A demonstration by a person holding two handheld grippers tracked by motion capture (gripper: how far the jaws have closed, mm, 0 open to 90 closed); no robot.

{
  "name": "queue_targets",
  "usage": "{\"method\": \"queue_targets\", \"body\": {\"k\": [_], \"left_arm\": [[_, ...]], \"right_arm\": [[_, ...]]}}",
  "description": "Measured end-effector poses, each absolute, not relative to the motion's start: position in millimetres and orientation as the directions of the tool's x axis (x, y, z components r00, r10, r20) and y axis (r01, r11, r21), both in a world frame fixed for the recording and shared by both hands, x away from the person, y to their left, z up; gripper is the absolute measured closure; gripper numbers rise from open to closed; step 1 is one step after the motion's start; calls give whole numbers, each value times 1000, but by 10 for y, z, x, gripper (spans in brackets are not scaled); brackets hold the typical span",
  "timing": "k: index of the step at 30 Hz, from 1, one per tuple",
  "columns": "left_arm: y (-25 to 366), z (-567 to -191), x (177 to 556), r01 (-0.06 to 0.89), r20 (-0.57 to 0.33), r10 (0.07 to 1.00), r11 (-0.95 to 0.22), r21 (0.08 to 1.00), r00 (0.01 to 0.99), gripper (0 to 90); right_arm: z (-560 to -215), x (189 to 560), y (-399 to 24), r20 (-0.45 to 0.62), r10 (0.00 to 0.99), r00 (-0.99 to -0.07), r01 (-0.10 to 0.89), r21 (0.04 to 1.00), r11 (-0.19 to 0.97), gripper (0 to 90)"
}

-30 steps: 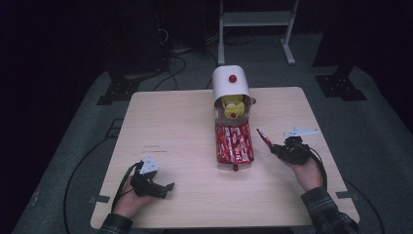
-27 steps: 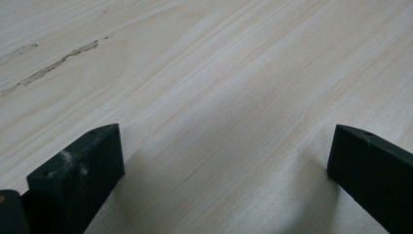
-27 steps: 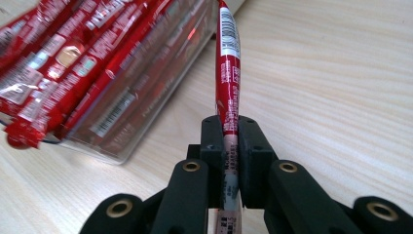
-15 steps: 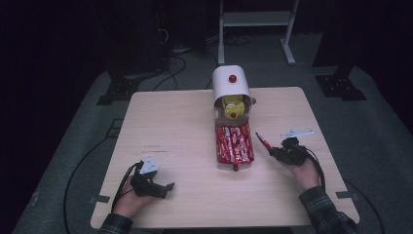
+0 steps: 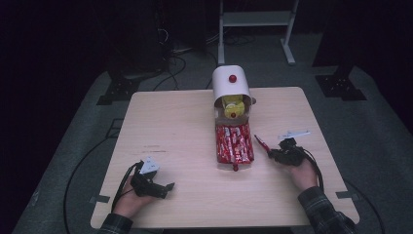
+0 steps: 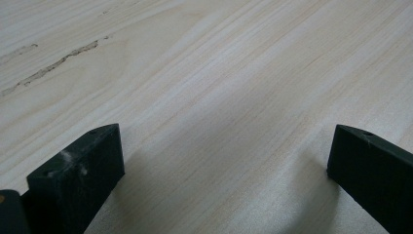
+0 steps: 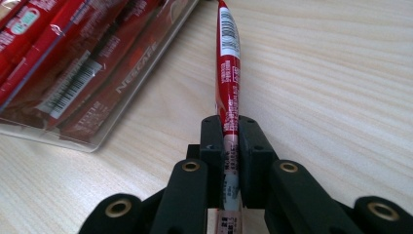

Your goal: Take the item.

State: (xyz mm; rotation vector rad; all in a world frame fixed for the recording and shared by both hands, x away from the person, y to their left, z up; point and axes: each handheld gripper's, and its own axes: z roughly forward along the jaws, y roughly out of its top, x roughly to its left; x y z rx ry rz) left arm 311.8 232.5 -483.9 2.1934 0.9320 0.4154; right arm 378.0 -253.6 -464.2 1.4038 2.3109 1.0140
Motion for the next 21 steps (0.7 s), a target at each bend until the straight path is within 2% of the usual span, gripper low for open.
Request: {"method": "queue_targets", "body": {"k": [9, 14, 18, 21], "left_arm": [[2325, -4839, 3118, 498, 18, 725, -490, 715, 689, 0], [2325, -4839, 3118, 498, 18, 725, -490, 715, 689, 0], [2325, -4838, 3118, 498, 18, 725, -491, 715, 689, 0], [2325, -4838, 3118, 498, 18, 725, -491, 715, 689, 0]], "right_arm": [[-4673, 3791, -2532, 127, 855, -502, 679, 670, 300, 803], [-4674, 3789, -2531, 129, 854, -504, 677, 672, 299, 768], [-4672, 3788, -2536, 129, 855, -502, 678, 673, 297, 698], [-4660, 3782, -2542, 133, 856, -500, 678, 674, 292, 609]]}}
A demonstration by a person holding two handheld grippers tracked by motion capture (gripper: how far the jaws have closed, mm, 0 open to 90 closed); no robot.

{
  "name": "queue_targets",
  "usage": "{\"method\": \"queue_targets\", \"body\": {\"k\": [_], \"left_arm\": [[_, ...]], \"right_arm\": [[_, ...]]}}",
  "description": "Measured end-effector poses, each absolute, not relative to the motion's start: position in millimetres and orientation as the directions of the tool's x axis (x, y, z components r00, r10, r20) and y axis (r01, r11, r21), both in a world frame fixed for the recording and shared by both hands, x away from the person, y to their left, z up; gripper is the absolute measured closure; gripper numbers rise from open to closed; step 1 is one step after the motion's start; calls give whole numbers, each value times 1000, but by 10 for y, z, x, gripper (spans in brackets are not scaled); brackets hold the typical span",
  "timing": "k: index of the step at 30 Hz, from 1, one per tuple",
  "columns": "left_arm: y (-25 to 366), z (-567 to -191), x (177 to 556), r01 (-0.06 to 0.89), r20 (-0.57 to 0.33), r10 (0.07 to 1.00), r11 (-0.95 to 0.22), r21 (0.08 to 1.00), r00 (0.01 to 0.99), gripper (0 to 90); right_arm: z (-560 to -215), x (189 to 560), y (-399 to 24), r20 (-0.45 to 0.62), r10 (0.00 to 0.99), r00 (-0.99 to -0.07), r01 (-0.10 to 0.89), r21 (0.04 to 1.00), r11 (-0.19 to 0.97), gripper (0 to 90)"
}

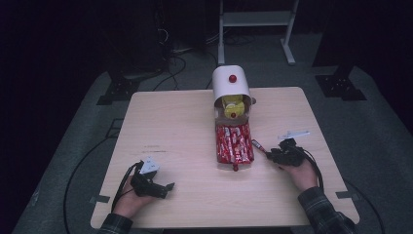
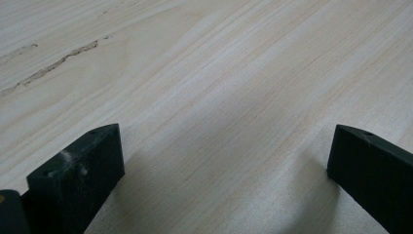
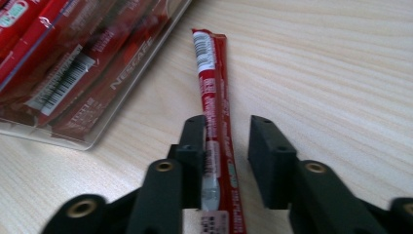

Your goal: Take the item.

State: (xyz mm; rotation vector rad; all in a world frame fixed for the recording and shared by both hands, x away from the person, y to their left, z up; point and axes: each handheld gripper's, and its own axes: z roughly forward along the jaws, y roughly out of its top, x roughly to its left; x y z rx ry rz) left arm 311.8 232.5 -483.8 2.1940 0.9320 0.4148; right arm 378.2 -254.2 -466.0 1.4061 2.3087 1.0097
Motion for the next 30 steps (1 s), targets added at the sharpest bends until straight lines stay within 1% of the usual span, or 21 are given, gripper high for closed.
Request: {"method": "queue_targets", "body": {"k": [12, 14, 19, 23, 27, 30], "left_arm": [[2325, -4839, 3117, 498, 18, 725, -491, 715, 689, 0], [2325, -4839, 3116, 498, 18, 724, -492, 715, 689, 0], [2326, -4836, 3116, 498, 18, 724, -493, 713, 690, 0], [2326, -4837, 3115, 499, 18, 724, -493, 713, 690, 0], [2326, -4836, 3115, 498, 18, 724, -493, 713, 690, 0], [2326, -4836, 3114, 499, 18, 724, -493, 713, 690, 0]], "right_arm": [[-4566, 3700, -2550, 114, 869, -481, 677, 678, 286, 174], [-4555, 3680, -2539, 102, 870, -483, 670, 682, 293, 136], [-4528, 3597, -2522, 65, 871, -487, 658, 683, 318, 113], [-4522, 3542, -2539, 63, 863, -501, 645, 692, 324, 83], [-4531, 3497, -2575, 66, 863, -500, 645, 694, 320, 24], [-4541, 3457, -2612, 64, 865, -498, 645, 694, 320, 23]]}}
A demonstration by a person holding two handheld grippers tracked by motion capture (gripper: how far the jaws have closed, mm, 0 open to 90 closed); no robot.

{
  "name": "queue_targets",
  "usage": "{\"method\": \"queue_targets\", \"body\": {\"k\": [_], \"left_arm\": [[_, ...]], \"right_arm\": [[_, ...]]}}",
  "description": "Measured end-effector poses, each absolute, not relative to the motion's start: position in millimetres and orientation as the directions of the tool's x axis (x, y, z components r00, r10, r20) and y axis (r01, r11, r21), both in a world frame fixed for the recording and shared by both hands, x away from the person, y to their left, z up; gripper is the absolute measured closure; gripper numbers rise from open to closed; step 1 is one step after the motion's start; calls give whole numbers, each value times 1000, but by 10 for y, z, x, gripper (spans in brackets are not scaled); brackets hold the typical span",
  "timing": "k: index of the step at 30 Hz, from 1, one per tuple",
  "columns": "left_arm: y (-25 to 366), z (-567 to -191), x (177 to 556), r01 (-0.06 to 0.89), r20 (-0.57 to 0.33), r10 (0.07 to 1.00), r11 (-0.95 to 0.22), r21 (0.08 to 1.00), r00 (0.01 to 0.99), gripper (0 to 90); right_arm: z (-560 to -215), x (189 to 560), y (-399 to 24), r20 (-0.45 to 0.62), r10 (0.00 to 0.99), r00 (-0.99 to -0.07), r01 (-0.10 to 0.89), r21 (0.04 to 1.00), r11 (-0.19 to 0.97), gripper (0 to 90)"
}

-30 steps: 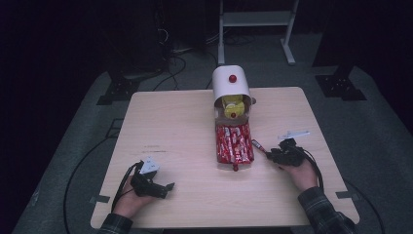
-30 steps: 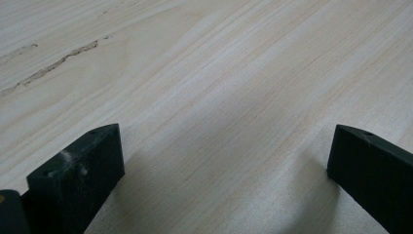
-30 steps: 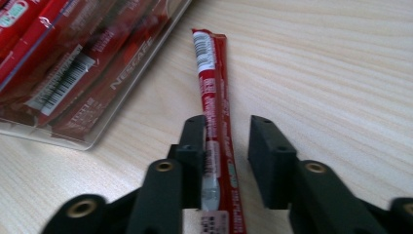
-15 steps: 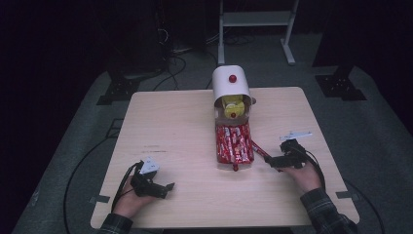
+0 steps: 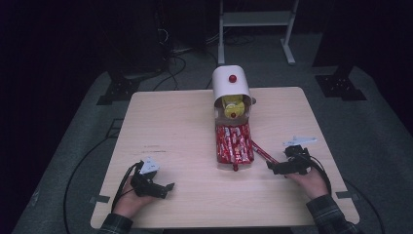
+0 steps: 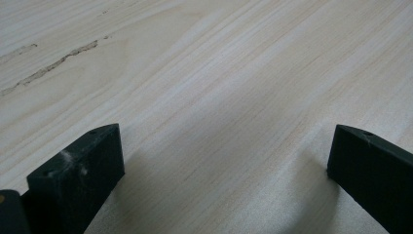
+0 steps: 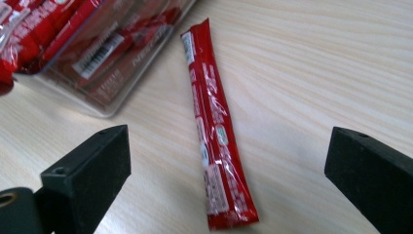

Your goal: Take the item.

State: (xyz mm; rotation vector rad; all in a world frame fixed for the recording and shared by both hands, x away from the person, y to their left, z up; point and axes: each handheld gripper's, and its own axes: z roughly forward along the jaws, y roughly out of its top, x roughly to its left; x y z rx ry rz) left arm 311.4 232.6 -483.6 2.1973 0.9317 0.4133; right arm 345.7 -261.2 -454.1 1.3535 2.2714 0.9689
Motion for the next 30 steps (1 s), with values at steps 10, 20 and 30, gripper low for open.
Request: {"method": "queue_targets", "body": {"k": [10, 20, 30], "left_arm": [[2324, -4838, 3114, 498, 17, 725, -490, 716, 689, 0], [2323, -4838, 3113, 499, 17, 725, -490, 715, 688, 0], [2323, -4838, 3112, 499, 17, 725, -490, 715, 688, 0]], "right_arm": [[-4583, 3322, -2757, 62, 872, -486, 638, 707, 306, 23], [-4660, 3196, -2874, 35, 884, -467, 640, 703, 310, 23], [-4765, 3084, -2983, 3, 893, -450, 654, 682, 327, 23]]}}
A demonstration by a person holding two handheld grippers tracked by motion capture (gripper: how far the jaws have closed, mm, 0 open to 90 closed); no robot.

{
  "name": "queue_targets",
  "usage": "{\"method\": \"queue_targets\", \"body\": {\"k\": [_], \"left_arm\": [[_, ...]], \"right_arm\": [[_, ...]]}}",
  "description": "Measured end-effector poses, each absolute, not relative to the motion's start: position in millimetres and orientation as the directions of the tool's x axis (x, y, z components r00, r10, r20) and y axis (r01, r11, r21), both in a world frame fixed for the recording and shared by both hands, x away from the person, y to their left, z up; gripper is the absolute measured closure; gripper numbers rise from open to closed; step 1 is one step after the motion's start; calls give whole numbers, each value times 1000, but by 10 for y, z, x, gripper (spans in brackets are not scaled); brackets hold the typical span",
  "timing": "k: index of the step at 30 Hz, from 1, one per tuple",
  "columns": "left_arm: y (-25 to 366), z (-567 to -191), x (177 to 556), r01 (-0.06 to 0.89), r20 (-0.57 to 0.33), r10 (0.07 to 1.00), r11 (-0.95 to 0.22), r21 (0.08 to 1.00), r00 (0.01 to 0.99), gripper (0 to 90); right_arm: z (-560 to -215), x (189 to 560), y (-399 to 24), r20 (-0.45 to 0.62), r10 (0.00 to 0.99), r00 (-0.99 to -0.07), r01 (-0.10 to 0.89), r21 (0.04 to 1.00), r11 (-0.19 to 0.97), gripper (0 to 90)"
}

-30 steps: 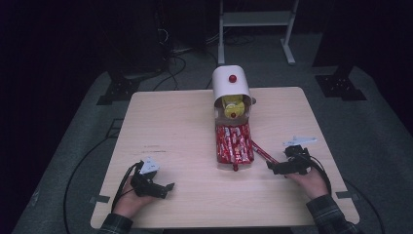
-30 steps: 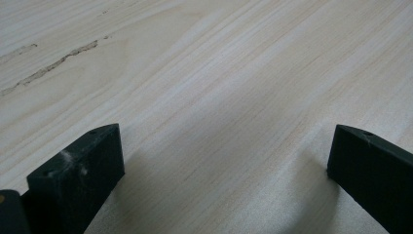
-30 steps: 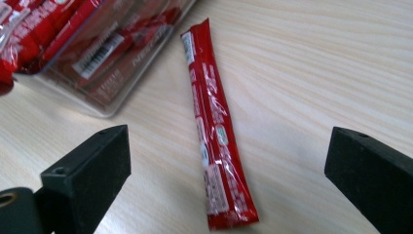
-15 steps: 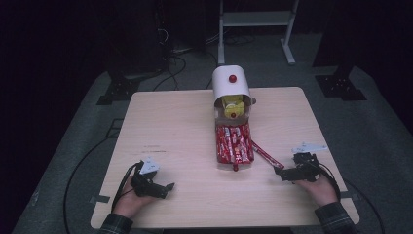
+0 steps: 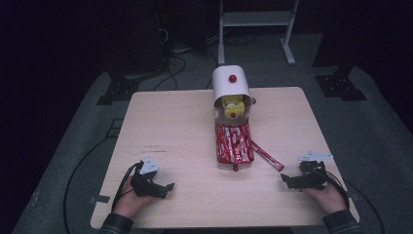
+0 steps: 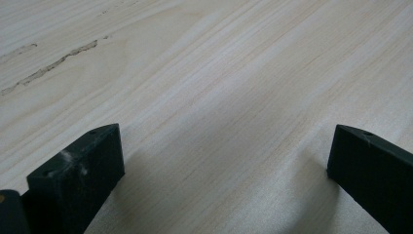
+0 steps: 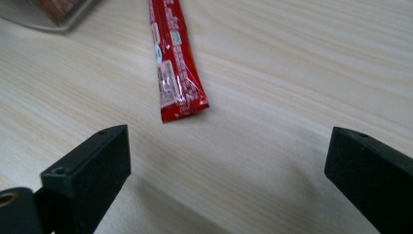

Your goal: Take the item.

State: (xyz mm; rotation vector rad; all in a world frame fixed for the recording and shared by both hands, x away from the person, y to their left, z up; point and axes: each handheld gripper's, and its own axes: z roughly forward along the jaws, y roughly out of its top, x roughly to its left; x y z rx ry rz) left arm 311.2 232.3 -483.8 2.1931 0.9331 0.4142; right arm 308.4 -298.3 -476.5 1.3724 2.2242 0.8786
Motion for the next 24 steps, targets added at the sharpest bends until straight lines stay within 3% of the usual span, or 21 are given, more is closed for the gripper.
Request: {"method": "queue_targets", "body": {"k": [24], "left_arm": [[2323, -4838, 3111, 499, 16, 725, -490, 715, 689, 0]], "right_arm": [[-4883, 3060, -3048, 8, 888, -459, 623, 716, 316, 11]]}}
